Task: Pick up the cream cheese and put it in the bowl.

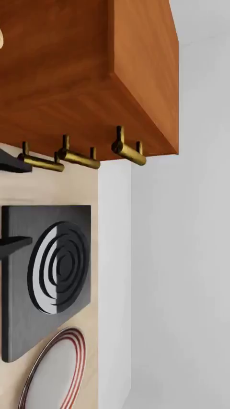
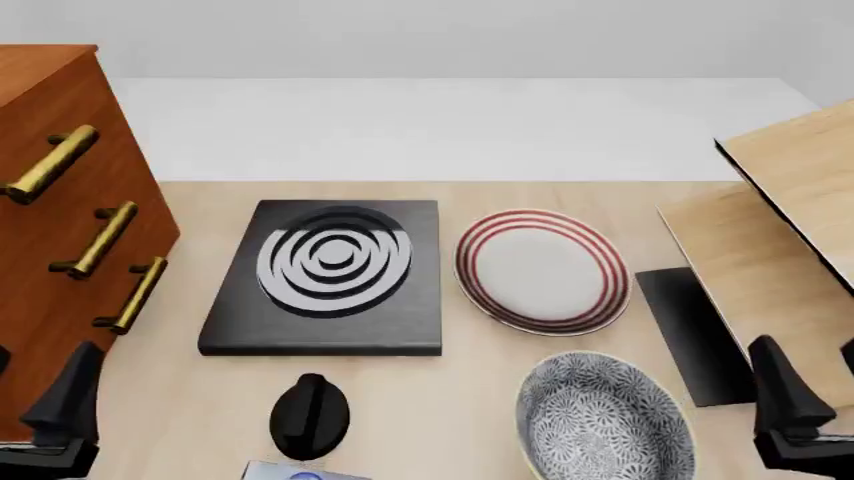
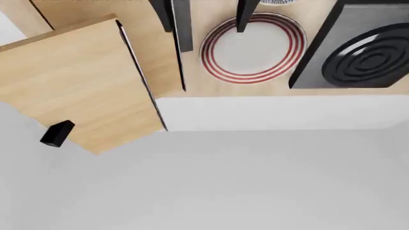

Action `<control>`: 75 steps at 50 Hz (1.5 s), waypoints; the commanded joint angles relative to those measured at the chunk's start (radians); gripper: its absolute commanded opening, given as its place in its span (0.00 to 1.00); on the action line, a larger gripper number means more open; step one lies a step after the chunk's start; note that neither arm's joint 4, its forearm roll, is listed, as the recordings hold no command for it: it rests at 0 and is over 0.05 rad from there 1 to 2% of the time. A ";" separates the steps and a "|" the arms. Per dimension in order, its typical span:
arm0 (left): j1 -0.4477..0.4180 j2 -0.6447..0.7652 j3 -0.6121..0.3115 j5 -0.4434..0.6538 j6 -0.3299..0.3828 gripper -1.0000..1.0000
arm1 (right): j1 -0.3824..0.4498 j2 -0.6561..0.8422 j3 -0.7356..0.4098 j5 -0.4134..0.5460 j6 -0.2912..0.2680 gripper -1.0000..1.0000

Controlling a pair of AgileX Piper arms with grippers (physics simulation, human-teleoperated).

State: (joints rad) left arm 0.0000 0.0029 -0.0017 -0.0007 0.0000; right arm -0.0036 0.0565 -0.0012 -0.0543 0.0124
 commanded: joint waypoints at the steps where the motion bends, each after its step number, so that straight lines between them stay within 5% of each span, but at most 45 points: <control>1: 0.000 0.004 -0.003 -0.001 0.000 1.00 | 0.010 -0.048 -0.003 0.052 -0.018 1.00; 14: 0.000 0.004 -0.003 -0.001 0.000 1.00 | 0.103 -0.044 -0.071 0.120 -0.076 1.00; 30: 0.000 0.004 -0.003 -0.001 0.000 1.00 | 0.401 0.050 -0.241 0.283 -0.226 1.00; 51: -0.001 0.004 -0.003 -0.001 0.001 1.00 | 0.703 0.362 -0.296 0.213 -0.354 1.00; 75: 0.000 0.004 -0.003 -0.001 0.000 1.00 | 0.927 0.680 -0.360 0.067 -0.349 1.00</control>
State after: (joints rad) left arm -0.0004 0.0073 -0.0043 -0.0019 0.0006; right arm 0.8279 0.5963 -0.3322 0.0825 -0.3298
